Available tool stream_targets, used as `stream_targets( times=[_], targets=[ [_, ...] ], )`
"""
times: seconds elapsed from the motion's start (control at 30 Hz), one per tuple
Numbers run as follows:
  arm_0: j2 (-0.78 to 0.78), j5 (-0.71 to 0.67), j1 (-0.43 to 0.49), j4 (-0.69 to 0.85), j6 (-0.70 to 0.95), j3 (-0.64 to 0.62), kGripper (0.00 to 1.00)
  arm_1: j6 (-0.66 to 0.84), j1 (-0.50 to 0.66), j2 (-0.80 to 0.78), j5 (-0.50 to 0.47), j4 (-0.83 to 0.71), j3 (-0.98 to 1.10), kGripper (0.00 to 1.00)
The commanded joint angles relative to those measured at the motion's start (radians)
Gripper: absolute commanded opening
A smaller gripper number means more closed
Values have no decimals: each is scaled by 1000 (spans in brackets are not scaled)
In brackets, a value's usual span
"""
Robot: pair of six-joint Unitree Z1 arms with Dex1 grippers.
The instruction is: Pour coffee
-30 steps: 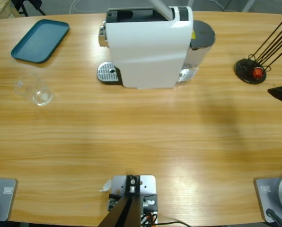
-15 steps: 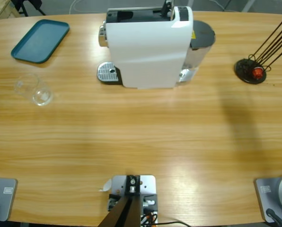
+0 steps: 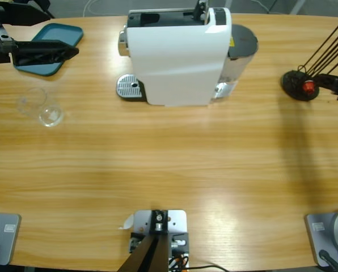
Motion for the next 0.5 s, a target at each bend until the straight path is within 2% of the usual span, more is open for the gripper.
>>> stream_targets(
  times=[0.03, 0.1, 0.2, 0.5],
  targets=[
    [43, 56, -10, -11, -56, 24, 968, 11, -51, 151, 14, -135, 58, 669],
    [47, 57, -10, -11, -61, 23, 968, 7, -54, 180, 23, -169, 68, 669],
    [46, 57, -10, -11, -63, 20, 968, 0, -55, 228, 34, -232, 89, 600],
    [46, 57, -10, -11, -64, 19, 968, -39, -54, 250, 19, -291, 107, 585]
  ],
)
